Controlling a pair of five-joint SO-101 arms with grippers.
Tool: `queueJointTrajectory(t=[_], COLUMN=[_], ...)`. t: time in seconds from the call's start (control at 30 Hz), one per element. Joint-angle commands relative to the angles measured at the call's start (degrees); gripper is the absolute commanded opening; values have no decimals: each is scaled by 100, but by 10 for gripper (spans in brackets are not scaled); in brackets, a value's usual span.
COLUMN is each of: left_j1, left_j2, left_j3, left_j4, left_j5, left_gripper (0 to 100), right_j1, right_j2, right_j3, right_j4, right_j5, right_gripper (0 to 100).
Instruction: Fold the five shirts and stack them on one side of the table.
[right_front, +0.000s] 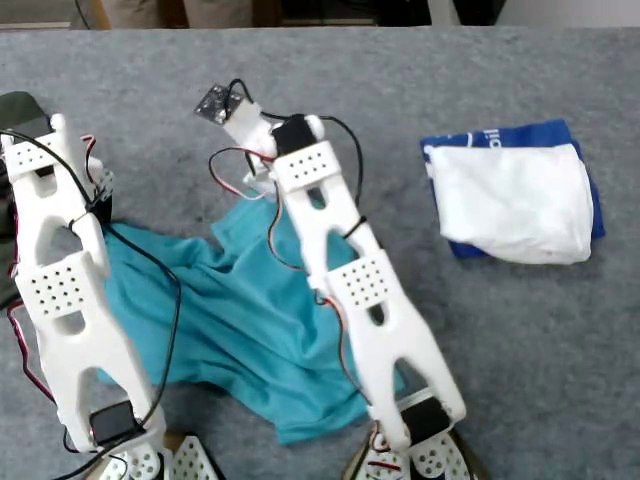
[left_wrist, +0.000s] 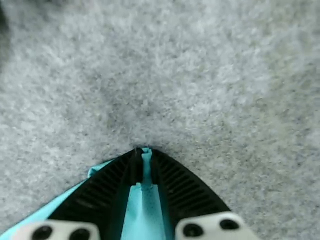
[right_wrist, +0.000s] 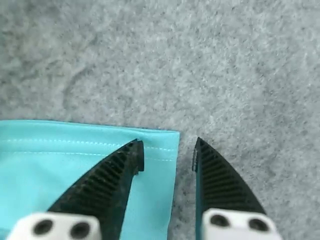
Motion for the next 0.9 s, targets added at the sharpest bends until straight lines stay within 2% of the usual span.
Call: queueJointTrajectory(t=[0.0,0.17,0.33,0.4,0.87], left_j1=[35,26,26,26,18], left_j2=[40,31,31,31,31], left_j3=[-9,-9,-9,-9,-9], left_j4=[-97,-97,-97,-97,-97], left_j5=[-35,-35,-35,-35,-35], left_gripper=[19,19,19,19,19], right_j1=[22,13,13,22,374], right_j2=[-66,-66,-66,-66,-101], right_j3=[-180,-171,-171,-171,-233], right_j4=[-26,-18,-26,-26,-202], right_j5=[-18,26,26,26,-229], right_gripper=[174,168,39,19,21])
